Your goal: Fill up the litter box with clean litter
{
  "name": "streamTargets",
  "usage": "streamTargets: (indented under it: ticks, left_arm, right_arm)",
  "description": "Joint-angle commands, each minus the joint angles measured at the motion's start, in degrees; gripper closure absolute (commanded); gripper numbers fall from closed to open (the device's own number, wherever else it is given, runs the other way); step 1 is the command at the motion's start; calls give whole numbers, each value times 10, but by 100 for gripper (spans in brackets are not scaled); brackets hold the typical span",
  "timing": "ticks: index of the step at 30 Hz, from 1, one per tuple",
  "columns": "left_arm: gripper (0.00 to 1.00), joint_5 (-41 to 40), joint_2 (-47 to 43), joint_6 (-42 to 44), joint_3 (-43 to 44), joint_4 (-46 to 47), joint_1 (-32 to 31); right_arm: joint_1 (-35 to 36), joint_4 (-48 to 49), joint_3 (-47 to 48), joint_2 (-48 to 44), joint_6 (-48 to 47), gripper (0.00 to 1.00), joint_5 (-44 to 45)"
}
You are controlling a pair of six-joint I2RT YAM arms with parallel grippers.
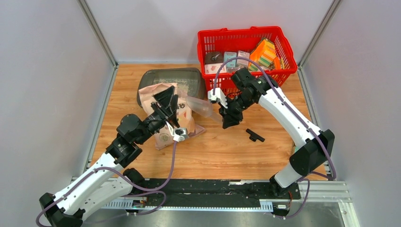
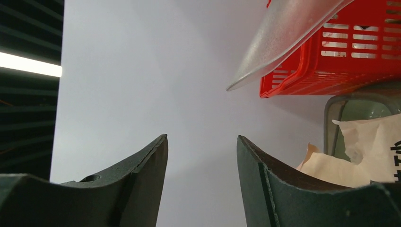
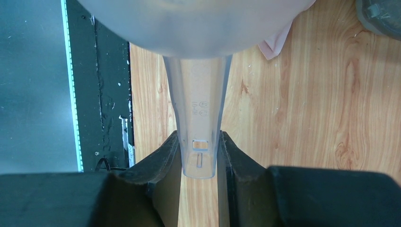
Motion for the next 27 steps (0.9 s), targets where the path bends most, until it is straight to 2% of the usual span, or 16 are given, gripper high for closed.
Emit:
streamTargets:
  ticks: [1,4,9,14,17,21,22,23,24,26,27]
  left_arm:
    - [36,50,6,69,-14,38,-4]
    - [38,88,13,100,-3,-4,-3]
    - [42,148,26,127,-3,-8,-4]
    - [53,183,40,137,19,-59,-4]
    - [70,202,47,137,34,-107,-4]
    - [100,211,55,132,51,-168,-4]
    - [100,202,56,123,62,-181,-4]
    - [100,193,57,94,65,-199,-4]
    - [100,182,56,71,69,-204,-4]
    - [100,136,50,-6,82,-227,-4]
    - [100,118,50,-42,91,-240,-4]
  right_arm:
    - [5,-137,21,12,10,100,-4]
    - [10,-137,24,13,11,100,1]
    - [13,-134,24,11,18,100,7]
    - [18,-133,24,12,20,100,10]
    - [19,-133,24,15,21,100,11]
    - [20,-121,25,18,31,100,22]
    - [19,-120,29,18,35,100,30]
    - [18,-111,41,15,50,92,43]
    - [7,-82,56,11,67,62,63]
    - [-21,-70,122,-4,81,46,46]
    - [-63,-49,140,-12,91,33,14]
